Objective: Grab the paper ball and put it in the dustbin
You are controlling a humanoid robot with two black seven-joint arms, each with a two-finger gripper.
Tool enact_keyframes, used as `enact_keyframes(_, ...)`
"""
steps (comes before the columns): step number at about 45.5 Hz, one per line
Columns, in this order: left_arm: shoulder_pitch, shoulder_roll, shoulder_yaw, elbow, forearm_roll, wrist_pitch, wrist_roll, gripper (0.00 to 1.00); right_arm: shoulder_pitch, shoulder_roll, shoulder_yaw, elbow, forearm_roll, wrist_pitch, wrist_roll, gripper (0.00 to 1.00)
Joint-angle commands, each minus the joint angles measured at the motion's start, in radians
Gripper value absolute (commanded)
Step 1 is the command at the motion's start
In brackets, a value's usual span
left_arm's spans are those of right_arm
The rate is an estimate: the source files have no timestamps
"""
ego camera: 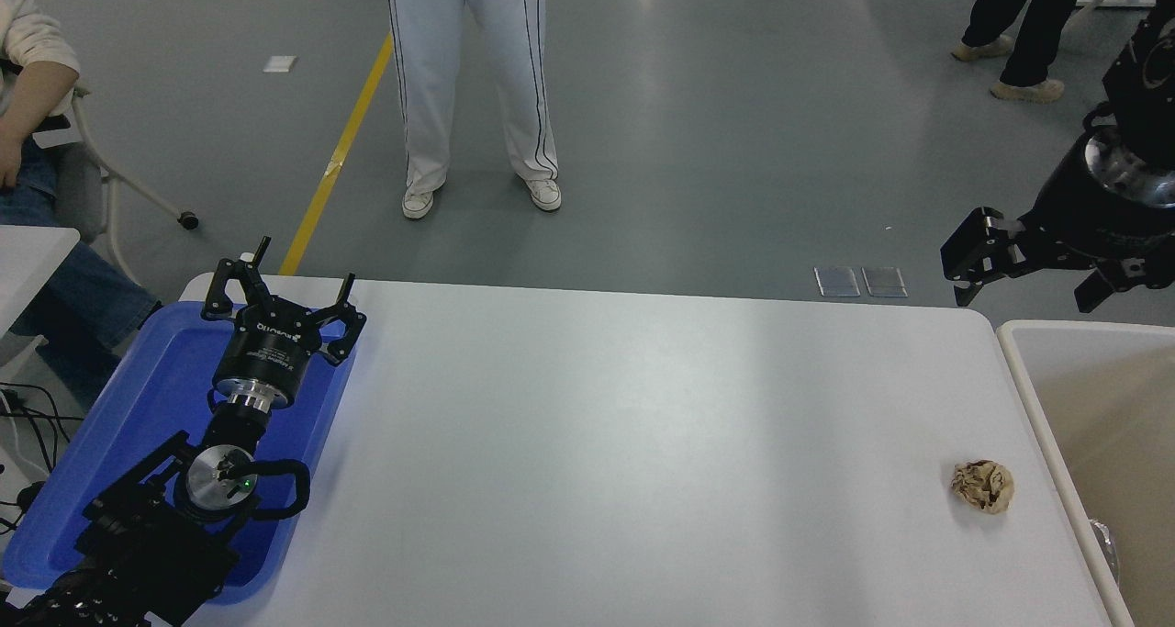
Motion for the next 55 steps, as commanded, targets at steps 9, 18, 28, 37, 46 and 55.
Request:
enact_keyframes(9, -0.003, 0.000, 0.008, 0.000, 0.008, 0.002, -0.001, 1.00, 0.007, 0.003, 0.000, -0.008, 0.000, 0.000, 0.000, 1.00)
enact_keyframes(18, -0.001, 0.000, 0.002, 0.000, -0.001, 0.000, -0.001, 1.00, -0.003, 0.005, 0.002, -0.009, 0.000, 0.000, 0.000, 1.00)
enact_keyframes(28, -0.001, 0.000, 0.002, 0.000, -0.002, 0.000, -0.001, 1.00, -0.004, 0.009, 0.005, -0.008, 0.000, 0.000, 0.000, 1.00)
enact_keyframes(37, -0.001, 0.000, 0.002, 0.000, 0.000, 0.000, -0.001, 1.00, -0.007, 0.011, 0.014, -0.009, 0.000, 0.000, 0.000, 1.00)
enact_keyframes(46, -0.001, 0.000, 0.002, 0.000, 0.000, 0.000, -0.001, 1.00, -0.012, 0.011, 0.037, -0.009, 0.000, 0.000, 0.000, 1.00)
enact_keyframes(55, -0.001, 0.000, 0.000, 0.000, 0.000, 0.000, -0.001, 1.00, -0.053, 0.012, 0.051, -0.008, 0.000, 0.000, 0.000, 1.00)
